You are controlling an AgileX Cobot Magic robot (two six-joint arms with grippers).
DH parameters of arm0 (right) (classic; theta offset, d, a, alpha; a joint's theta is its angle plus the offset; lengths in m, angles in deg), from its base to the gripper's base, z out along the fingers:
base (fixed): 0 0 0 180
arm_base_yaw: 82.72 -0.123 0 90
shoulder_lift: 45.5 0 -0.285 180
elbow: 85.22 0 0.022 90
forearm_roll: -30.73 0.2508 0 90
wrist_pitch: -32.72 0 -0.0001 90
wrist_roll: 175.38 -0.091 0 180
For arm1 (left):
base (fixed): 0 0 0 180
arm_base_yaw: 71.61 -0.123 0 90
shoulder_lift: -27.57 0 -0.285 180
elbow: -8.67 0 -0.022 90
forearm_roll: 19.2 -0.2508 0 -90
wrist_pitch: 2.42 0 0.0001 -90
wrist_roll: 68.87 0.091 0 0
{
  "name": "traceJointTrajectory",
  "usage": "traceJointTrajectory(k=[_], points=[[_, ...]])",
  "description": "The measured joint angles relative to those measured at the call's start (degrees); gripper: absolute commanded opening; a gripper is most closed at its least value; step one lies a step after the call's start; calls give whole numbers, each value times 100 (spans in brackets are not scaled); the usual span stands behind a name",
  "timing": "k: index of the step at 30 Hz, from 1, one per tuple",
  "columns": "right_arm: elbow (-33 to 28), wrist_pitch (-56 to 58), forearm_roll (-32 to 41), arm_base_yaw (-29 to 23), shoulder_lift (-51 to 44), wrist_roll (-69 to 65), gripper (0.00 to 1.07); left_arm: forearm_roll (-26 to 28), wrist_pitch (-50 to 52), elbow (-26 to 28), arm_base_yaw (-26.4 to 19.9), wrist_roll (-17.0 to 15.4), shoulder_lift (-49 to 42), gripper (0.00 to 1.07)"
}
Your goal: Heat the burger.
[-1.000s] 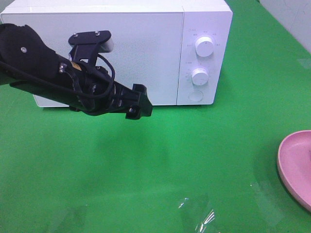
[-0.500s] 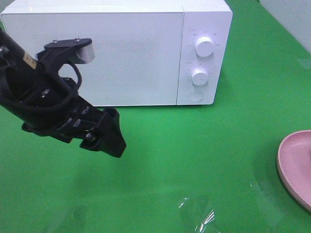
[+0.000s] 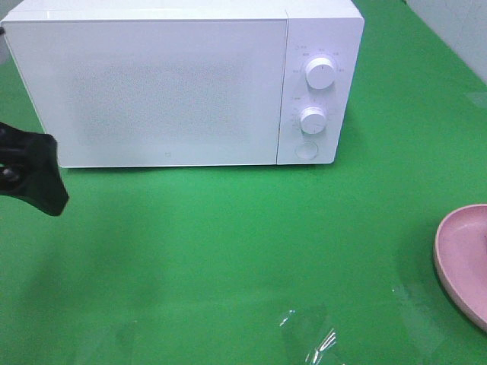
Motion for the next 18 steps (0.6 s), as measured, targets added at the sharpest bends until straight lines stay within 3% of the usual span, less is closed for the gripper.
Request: traceJointTrajectory(k=[1,2,3,4,8,9,10,12,15,18], points=[[0,0,0,0,0,0,76,0,0,0,0,0,0,97],[0,0,0,0,0,0,76,235,-126,0,-453,315,-132,97],[0,0,0,0,0,0,76,235,-126,0,-453,315,-132,97],[0,0,0,0,0,0,76,355,-246,0,-848,561,-252,97],[0,0,0,0,0,0,76,390,-430,-6,-1398,802,-430,97],[0,0,0,0,0,0,76,395,-521,-97,-1736,1014,-579,97],[0,0,0,0,0,0,76,395,-521,-97,-1736,1014,-579,97],[0,0,0,0,0,0,76,487,-561,-527,-2217,1329,-945,97],[0,0,0,0,0,0,76,556,-561,-682,-2309,1381,-1071,97],[0,0,0,0,0,0,76,802,-533,-1203,-2424,1490,-1616,97]])
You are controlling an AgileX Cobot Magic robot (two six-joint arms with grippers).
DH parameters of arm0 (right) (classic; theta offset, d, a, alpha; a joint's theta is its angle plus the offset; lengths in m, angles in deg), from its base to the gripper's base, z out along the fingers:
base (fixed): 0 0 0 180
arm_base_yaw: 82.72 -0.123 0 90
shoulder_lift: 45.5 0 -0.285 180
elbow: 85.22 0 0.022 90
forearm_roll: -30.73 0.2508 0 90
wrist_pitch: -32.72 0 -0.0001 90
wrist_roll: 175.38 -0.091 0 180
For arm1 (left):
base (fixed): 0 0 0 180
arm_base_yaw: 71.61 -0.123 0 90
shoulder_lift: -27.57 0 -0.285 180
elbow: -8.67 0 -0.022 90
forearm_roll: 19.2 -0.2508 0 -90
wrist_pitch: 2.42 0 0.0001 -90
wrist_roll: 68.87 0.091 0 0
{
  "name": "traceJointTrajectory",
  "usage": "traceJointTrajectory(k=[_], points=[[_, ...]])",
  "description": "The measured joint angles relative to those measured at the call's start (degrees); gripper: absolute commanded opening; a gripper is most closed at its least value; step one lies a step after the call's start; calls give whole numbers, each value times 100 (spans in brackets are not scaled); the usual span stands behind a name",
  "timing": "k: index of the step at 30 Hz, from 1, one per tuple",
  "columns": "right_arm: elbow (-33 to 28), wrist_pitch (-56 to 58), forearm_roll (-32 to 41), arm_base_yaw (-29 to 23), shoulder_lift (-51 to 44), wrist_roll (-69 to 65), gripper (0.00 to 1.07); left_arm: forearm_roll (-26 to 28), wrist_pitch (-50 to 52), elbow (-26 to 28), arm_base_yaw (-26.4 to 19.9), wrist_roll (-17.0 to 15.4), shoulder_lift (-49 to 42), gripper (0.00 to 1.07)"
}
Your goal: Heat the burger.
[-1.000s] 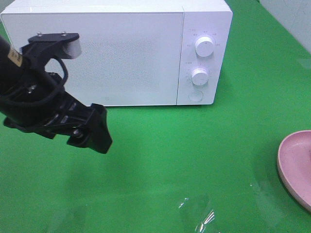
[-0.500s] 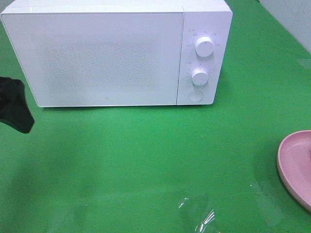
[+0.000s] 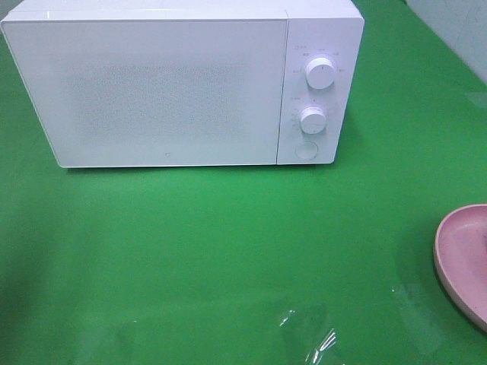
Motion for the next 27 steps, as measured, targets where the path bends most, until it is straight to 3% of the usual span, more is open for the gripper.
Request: traceJointTrajectory(k=[4,6,9,13,27], points=[[0,0,0,0,0,0,76,29,-6,-298,-6,52,-447,97],[0,0,0,0,0,0,76,-11,0,-665,-6,69,-1100,97],[0,0,0,0,0,0,76,-17,0,-751,-6,69,-1289,97],[0,0,0,0,0,0,76,-126,74,-1209,-6,63,-2280,97],[0,0,0,0,0,0,75,-149,160,-1243,-6,46,-3816,97]])
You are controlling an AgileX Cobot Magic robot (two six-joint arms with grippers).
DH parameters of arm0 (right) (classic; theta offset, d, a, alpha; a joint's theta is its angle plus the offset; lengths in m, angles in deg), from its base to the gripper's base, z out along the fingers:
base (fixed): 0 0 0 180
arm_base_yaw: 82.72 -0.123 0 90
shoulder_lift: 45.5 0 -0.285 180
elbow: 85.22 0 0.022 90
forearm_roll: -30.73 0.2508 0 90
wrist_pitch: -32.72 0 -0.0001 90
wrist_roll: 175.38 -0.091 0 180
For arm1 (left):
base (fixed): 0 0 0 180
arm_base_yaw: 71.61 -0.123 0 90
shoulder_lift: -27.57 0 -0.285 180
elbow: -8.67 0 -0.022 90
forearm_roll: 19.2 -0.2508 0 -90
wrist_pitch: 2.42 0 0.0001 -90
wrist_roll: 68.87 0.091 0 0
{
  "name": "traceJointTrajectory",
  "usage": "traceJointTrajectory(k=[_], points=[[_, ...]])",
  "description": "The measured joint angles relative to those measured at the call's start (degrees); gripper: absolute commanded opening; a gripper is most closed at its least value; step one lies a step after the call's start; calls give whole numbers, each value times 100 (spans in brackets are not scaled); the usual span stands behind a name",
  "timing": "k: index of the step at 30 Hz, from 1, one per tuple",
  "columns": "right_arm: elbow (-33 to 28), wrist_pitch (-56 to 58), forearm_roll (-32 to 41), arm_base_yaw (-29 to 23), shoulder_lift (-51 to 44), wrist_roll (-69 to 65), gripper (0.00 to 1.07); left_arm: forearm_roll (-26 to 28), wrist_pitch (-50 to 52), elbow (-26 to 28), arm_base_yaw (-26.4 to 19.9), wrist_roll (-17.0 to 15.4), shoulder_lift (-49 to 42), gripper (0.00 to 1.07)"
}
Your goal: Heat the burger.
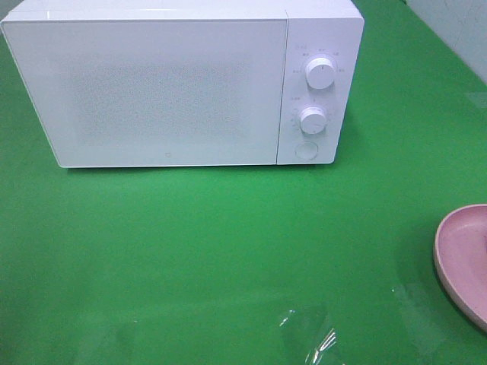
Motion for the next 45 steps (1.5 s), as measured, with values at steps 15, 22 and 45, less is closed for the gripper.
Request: traceJointTrajectory(k=[15,22,45], points=[[0,0,0,0,0,0,75,52,29,-6,0,0,-2114,97],[0,0,6,0,0,0,75,29,29,-6,0,0,-2114,97],[0,0,17,0,0,40,75,-11,29,-6,0,0,-2114,97]])
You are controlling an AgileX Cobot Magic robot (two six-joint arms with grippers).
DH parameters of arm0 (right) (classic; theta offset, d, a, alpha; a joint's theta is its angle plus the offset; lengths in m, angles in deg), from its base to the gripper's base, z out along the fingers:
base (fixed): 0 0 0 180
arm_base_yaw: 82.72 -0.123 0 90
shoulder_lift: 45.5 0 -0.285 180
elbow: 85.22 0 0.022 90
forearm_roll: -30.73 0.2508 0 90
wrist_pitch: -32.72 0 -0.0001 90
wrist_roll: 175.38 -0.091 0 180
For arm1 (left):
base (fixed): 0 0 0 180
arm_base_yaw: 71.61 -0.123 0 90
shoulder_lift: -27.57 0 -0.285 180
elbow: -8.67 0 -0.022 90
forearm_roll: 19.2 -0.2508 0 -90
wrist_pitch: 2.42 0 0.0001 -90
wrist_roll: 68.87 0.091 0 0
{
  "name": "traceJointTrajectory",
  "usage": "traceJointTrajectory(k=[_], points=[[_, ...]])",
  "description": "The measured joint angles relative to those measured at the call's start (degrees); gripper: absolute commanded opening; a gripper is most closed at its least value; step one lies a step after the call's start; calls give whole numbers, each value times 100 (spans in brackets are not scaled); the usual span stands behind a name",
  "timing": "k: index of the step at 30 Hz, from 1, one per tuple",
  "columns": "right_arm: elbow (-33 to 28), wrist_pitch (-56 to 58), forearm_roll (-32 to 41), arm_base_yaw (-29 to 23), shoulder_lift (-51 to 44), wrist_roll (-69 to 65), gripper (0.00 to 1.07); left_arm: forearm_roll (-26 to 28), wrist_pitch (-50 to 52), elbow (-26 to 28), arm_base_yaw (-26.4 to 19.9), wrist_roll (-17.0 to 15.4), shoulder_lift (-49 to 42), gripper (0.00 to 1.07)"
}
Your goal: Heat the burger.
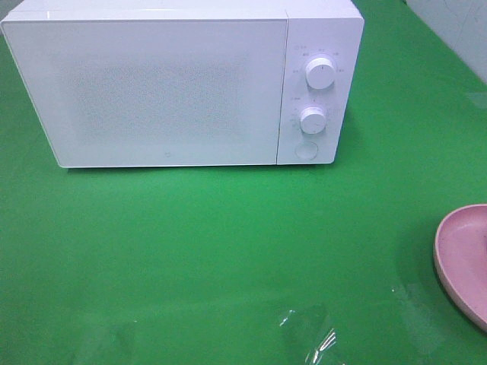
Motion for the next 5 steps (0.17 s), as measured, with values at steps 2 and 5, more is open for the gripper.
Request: traceJointTrajectory(k=[2,5], points=[[0,0,0,0,0,0,75,0,0,0,0,0,0,97],[0,0,0,0,0,0,75,0,0,0,0,0,0,97]])
